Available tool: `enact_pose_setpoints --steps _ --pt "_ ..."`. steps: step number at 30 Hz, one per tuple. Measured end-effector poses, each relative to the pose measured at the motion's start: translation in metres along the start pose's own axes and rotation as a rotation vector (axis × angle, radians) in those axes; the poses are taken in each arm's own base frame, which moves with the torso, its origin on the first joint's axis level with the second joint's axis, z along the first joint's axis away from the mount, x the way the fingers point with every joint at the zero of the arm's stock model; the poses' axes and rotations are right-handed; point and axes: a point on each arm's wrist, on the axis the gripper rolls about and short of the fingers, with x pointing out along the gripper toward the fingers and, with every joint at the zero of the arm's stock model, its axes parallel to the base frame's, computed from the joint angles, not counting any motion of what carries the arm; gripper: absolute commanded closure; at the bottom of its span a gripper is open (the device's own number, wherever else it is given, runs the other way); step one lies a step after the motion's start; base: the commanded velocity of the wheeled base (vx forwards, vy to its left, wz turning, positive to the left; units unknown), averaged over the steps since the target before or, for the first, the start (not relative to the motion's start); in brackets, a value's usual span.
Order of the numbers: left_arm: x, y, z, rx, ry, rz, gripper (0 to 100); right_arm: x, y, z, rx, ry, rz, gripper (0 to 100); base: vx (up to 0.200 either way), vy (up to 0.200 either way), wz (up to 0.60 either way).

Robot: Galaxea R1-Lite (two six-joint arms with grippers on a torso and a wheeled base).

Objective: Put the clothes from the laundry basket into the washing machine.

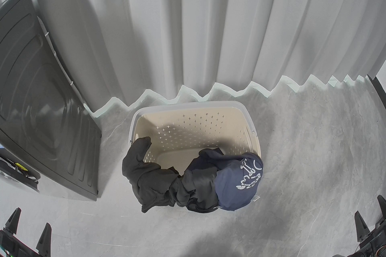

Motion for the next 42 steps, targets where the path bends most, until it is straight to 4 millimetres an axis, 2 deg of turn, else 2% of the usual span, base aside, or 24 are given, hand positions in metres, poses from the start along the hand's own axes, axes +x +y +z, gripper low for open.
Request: enact_pose_setpoints --steps 2,14,42 --pt "0.0000 0.0000 0.0000 0.000 0.000 -0.001 0 0.0000 0.0000 0.0000 0.000 0.000 -0.002 0 -0.200 0.000 0.00" --pt "0.0000 0.0000 0.0000 0.000 0.000 0.000 0 0.0000 0.0000 0.0000 -0.001 0.000 -0.001 0 0.000 0.000 0.00" --pt "0.0000 0.0000 0.0000 -0.003 0.000 0.000 0 0.0000 0.0000 0.0000 0.000 0.000 -0.001 0 0.000 0.200 0.00"
